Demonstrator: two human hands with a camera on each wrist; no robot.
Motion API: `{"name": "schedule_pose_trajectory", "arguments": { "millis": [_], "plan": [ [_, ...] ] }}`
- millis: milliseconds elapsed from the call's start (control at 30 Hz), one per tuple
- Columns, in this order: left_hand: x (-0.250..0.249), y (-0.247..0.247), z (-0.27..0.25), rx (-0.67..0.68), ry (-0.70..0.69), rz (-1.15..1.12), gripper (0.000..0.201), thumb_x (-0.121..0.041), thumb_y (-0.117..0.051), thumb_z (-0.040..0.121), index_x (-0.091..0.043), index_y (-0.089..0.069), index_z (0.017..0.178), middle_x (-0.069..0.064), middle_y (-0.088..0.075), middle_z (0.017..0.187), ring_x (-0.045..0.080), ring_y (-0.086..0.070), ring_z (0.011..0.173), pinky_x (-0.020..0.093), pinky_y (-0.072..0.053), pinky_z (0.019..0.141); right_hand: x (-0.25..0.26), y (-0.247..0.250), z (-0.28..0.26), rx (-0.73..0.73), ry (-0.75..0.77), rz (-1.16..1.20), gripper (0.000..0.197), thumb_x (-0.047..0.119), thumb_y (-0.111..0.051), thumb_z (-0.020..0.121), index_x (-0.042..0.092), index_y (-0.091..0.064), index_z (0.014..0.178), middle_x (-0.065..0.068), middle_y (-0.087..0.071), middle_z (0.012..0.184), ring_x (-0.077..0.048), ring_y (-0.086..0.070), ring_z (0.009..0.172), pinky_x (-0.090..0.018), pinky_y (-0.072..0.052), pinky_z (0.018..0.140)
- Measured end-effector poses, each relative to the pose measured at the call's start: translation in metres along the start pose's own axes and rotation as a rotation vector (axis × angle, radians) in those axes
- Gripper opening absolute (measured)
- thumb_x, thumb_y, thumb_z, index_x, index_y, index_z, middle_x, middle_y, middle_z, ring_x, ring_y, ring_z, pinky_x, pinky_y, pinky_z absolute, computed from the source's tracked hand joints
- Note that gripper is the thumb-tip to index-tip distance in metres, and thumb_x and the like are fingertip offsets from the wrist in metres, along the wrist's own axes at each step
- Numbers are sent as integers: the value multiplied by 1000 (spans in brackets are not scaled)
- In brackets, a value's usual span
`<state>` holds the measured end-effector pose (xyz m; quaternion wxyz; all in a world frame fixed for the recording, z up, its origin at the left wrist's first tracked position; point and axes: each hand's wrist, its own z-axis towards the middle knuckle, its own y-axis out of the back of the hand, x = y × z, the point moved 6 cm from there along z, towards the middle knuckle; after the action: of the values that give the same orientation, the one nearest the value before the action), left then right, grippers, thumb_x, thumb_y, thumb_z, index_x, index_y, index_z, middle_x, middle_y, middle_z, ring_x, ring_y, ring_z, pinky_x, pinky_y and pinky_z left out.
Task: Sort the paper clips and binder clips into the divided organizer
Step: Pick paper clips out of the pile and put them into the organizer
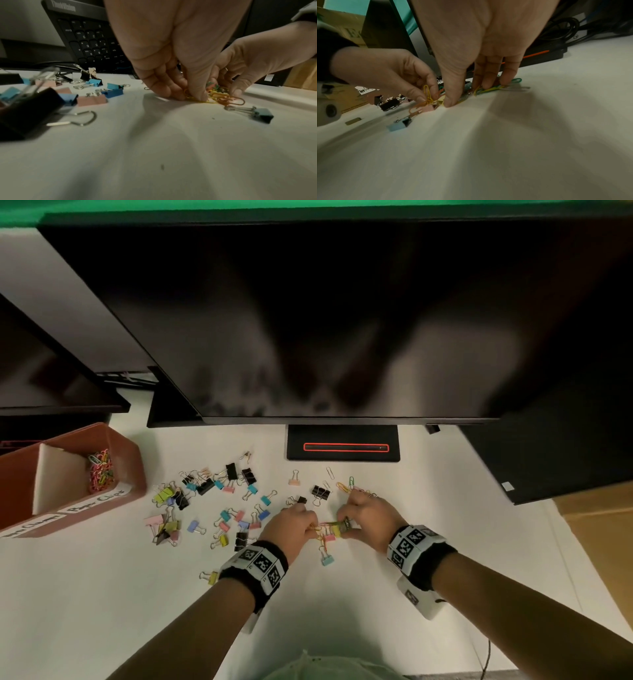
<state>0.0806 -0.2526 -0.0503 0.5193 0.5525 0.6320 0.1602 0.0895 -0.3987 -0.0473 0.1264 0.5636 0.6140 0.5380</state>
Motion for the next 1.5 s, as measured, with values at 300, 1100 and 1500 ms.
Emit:
{"name": "schedule_pose_trajectory", "arguments": {
  "millis": [300,1100,1500],
  "plan": [
    [3,-3,-1,29,-11,53,16,-22,-54,90,-10,-60,100,3,-51,107,18,-55,93,33,-49,86,-2,0,4,11,-2,-11,29,33,-65,84,20,-62,110,-2,-53,113,-22,-54,102,-33,-46,91],
    [-16,-13,-8,158,-269,5,27,-22,-45,95,-19,-59,118,5,-57,109,19,-49,104,35,-42,92,-41,22,-20,-51,-157,159,23,37,-61,87,16,-61,95,-2,-65,98,-15,-55,78,-27,-47,73],
    [-2,-9,3,84,-150,114,18,-18,-45,95,-11,-54,109,3,-49,114,18,-53,97,29,-47,86,-35,20,-18,-75,-85,253,12,29,-58,90,18,-56,94,-1,-64,87,-11,-51,65,-25,-47,68]
  ]
}}
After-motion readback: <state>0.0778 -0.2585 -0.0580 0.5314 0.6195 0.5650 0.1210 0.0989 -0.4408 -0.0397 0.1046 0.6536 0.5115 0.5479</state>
